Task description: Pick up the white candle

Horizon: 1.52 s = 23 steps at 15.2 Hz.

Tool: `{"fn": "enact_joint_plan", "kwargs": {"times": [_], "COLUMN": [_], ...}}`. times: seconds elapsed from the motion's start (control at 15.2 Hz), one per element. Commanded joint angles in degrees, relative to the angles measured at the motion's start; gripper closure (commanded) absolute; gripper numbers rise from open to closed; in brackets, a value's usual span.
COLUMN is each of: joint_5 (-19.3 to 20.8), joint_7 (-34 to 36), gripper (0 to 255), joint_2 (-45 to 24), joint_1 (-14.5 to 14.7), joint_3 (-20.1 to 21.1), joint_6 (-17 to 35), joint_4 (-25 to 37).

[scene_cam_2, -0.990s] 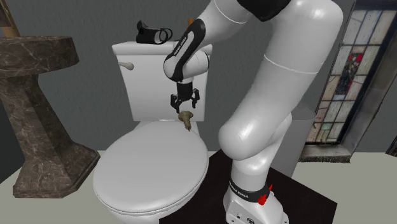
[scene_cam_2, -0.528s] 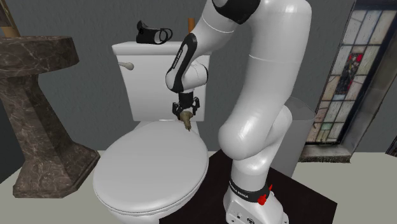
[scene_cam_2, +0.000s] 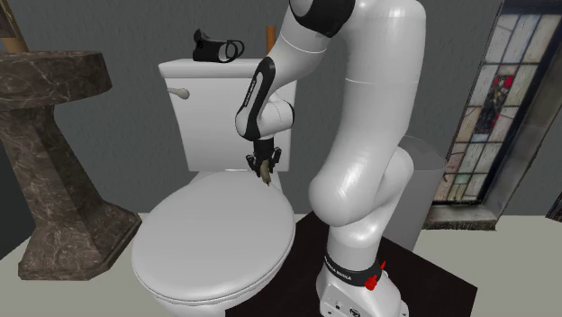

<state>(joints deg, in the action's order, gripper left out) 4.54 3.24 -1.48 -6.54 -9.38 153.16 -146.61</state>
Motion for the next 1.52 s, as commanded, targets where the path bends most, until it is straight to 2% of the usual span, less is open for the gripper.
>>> {"fn": "enact_joint_plan", "kwargs": {"times": [0.0,0.46,1.45], "joint_5": [0.0,0.0,1.2], "joint_7": [0.0,0.0,0.6], "gripper": [255,255,255], "joint_2": [-0.1,0.0,10.2], "joint_1": [0.0,0.0,0.0], "joint_3": [0.0,0.0,0.2], "joint_6": [0.1,0.1,-13.0], "joint_4": [0.0,0.0,2.9]}}
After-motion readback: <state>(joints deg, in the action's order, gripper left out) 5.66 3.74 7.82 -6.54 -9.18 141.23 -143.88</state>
